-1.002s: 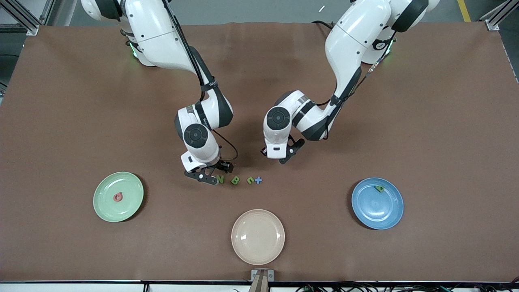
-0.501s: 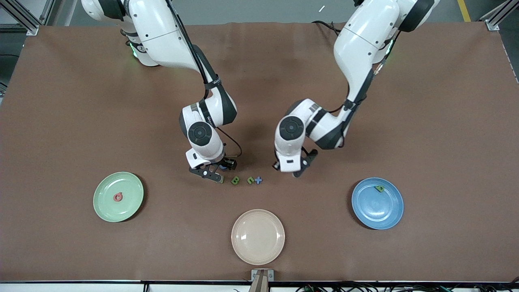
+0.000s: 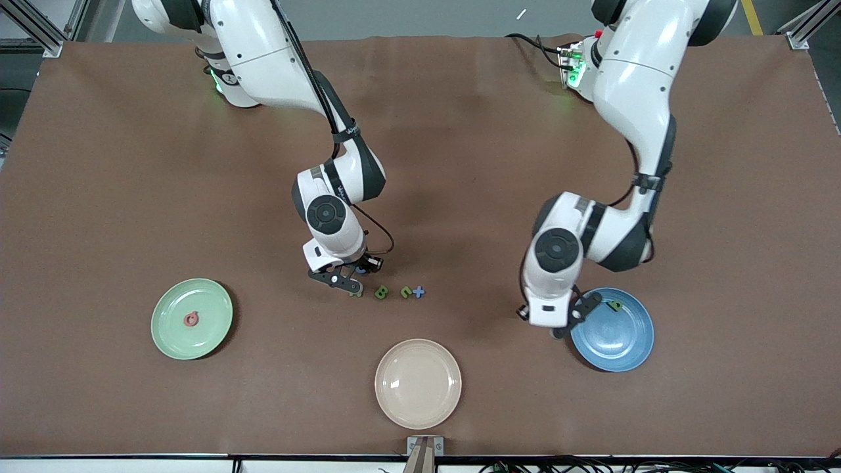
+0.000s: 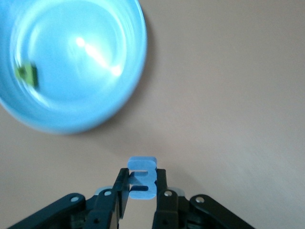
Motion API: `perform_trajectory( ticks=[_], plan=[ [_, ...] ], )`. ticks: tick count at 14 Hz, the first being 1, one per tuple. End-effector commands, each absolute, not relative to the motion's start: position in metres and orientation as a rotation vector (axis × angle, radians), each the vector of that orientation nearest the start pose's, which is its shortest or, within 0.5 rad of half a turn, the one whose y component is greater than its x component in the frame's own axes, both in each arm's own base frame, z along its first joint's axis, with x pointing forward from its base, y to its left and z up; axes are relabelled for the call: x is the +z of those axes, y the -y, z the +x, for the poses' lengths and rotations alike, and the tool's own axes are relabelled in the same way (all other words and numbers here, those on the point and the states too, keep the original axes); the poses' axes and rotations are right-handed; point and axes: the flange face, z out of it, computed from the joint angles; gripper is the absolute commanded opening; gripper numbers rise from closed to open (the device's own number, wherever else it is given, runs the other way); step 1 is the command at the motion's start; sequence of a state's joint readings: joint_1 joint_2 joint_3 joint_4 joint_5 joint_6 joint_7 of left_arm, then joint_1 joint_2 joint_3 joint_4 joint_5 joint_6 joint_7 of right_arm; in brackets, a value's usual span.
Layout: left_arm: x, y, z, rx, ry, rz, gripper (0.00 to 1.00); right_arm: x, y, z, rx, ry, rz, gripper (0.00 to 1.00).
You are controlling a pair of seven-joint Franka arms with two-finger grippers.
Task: Sort upper and lower case letters into plates
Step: 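Drop the m on the blue plate while the right gripper drops C on green plate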
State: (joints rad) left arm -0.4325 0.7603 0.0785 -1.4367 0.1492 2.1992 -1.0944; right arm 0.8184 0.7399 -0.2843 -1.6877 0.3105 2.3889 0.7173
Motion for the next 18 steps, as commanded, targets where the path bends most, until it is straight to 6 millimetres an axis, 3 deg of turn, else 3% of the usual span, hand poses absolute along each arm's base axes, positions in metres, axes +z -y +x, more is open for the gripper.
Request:
perform_trajectory(
  ticks=[1, 2, 4, 6, 8, 10, 12, 14, 15, 16, 17, 18],
  plan=[
    [0.253, 0.202, 0.699, -0.167, 0.782, -2.884, 0.05, 0.178, -0.356, 0.571, 0.022, -0.551, -3.071, 0.06],
    [0.253, 0.179, 0.706, -0.156, 0.730, -2.892, 0.13, 0.184, -0.347, 0.578, 0.018, -0.551, -3.079, 0.04],
    [0.252, 0.158, 0.710, -0.140, 0.689, -2.902, 0.35, 0.207, -0.312, 0.609, 0.020, -0.497, -3.143, 0.03],
    [0.247, 0.157, 0.710, -0.133, 0.716, -2.902, 0.98, 0.227, -0.255, 0.641, -0.010, -0.352, -3.209, 0.03],
    [0.252, 0.159, 0.711, -0.140, 0.721, -2.910, 1.00, 0.238, -0.191, 0.664, -0.037, -0.165, -3.260, 0.03],
    [0.253, 0.183, 0.704, -0.131, 0.716, -2.932, 1.00, 0.244, -0.131, 0.681, -0.033, 0.032, -3.283, 0.03],
    [0.251, 0.231, 0.690, -0.107, 0.788, -2.958, 1.00, 0.250, -0.083, 0.695, -0.037, 0.224, -3.279, 0.04],
    [0.246, 0.282, 0.670, -0.099, 0.842, -2.961, 1.00, 0.249, -0.050, 0.700, -0.021, 0.418, -3.311, 0.08],
    [0.247, 0.310, 0.659, -0.106, 0.818, -2.979, 1.00, 0.249, -0.041, 0.702, -0.049, 0.451, -3.335, 0.22],
    [0.247, 0.333, 0.648, -0.091, 0.829, -2.995, 1.00, 0.241, -0.034, 0.703, -0.059, 0.468, -3.349, 0.57],
    [0.245, 0.351, 0.641, -0.075, 0.898, -3.002, 1.00, 0.235, -0.035, 0.703, -0.056, 0.476, -3.353, 0.74],
    [0.244, 0.373, 0.632, -0.092, 0.916, -3.021, 0.99, 0.234, -0.040, 0.702, -0.061, 0.475, -3.349, 0.80]
  ],
)
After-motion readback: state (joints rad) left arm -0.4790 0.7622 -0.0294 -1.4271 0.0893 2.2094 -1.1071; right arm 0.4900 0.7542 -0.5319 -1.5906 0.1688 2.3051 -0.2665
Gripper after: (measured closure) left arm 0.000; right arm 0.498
